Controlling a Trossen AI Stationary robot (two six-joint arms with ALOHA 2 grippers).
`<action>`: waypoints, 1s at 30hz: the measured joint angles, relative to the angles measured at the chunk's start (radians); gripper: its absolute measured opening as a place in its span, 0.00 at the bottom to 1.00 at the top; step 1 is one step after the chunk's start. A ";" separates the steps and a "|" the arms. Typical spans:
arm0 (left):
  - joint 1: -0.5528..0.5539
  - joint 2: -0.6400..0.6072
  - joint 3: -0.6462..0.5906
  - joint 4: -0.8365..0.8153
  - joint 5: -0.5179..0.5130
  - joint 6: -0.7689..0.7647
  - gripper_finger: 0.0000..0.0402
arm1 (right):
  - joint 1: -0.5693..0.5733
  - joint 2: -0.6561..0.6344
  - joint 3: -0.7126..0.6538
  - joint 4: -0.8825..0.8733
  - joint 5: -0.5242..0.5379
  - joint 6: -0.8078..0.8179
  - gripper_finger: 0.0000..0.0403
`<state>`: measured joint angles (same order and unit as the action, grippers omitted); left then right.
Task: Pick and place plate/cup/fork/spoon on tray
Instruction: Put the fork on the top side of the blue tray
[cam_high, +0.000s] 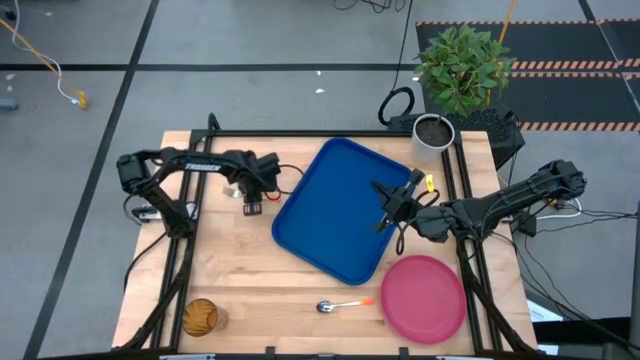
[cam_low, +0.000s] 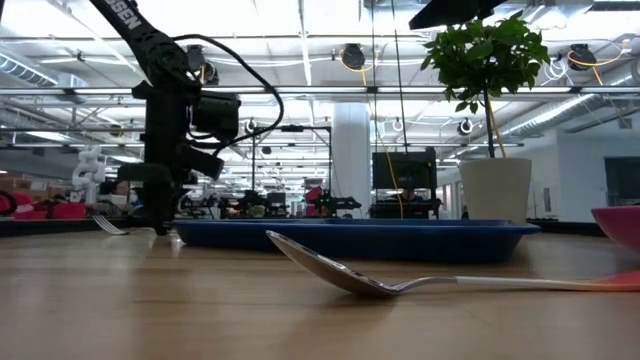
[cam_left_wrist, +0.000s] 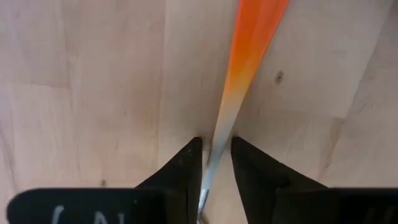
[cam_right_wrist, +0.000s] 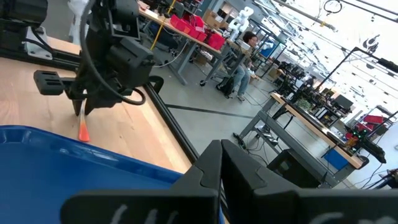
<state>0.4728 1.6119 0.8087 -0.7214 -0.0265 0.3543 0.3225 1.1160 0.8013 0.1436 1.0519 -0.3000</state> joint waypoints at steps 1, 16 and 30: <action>0.000 0.000 -0.013 0.021 0.000 0.000 0.22 | 0.000 0.000 0.000 0.000 0.000 0.000 0.00; -0.016 0.008 0.073 -0.037 -0.074 -0.008 0.03 | 0.000 0.000 0.000 0.009 0.000 -0.027 0.00; -0.137 0.018 0.454 -0.025 -0.090 0.099 0.02 | 0.000 -0.010 0.000 0.074 0.000 -0.083 0.00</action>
<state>0.3354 1.6296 1.2632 -0.7460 -0.1162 0.4529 0.3222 1.1063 0.8013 0.2172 1.0515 -0.3831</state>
